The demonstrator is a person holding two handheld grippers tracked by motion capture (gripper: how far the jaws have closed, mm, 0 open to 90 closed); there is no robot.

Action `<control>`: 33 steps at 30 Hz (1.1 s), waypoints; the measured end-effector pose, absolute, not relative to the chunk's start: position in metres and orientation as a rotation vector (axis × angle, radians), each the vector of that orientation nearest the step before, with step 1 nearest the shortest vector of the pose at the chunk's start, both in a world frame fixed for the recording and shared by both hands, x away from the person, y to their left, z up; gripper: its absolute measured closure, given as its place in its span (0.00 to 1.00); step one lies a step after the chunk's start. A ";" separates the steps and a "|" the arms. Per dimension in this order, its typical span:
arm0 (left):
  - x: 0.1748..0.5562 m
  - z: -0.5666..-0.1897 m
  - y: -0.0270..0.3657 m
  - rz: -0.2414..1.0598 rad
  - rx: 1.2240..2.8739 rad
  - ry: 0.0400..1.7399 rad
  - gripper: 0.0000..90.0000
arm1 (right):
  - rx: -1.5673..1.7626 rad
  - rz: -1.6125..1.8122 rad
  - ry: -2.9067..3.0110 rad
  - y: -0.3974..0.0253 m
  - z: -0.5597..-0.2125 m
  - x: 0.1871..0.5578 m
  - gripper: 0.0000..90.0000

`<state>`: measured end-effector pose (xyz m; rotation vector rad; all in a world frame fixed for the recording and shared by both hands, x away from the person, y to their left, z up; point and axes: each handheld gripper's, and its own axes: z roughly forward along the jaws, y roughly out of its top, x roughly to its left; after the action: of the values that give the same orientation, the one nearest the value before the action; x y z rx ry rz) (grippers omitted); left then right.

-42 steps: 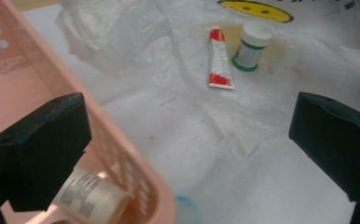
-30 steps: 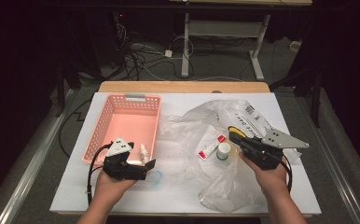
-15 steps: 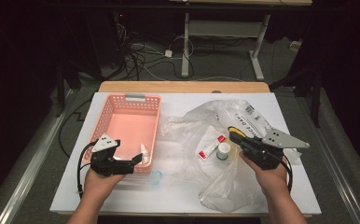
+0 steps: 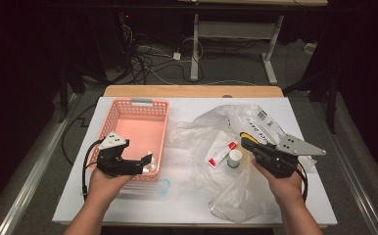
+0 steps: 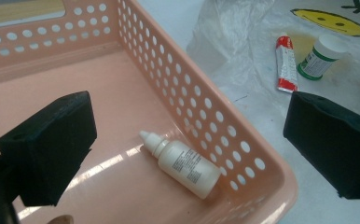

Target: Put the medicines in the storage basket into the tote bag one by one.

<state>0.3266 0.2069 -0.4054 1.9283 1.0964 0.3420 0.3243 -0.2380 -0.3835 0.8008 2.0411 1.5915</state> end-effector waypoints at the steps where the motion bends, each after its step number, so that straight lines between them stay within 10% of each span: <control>1: 0.330 -0.403 0.206 0.350 1.941 1.100 0.02 | 0.797 1.592 2.041 -0.238 -0.383 0.324 1.00; 33: 0.409 -0.429 0.174 -0.104 2.383 1.404 0.32 | 0.795 1.607 2.025 -0.241 -0.381 0.324 1.00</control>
<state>0.4089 0.1736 -0.4288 2.3830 1.4040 -0.1043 0.3242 -0.2412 -0.3813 0.7951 2.0247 1.6065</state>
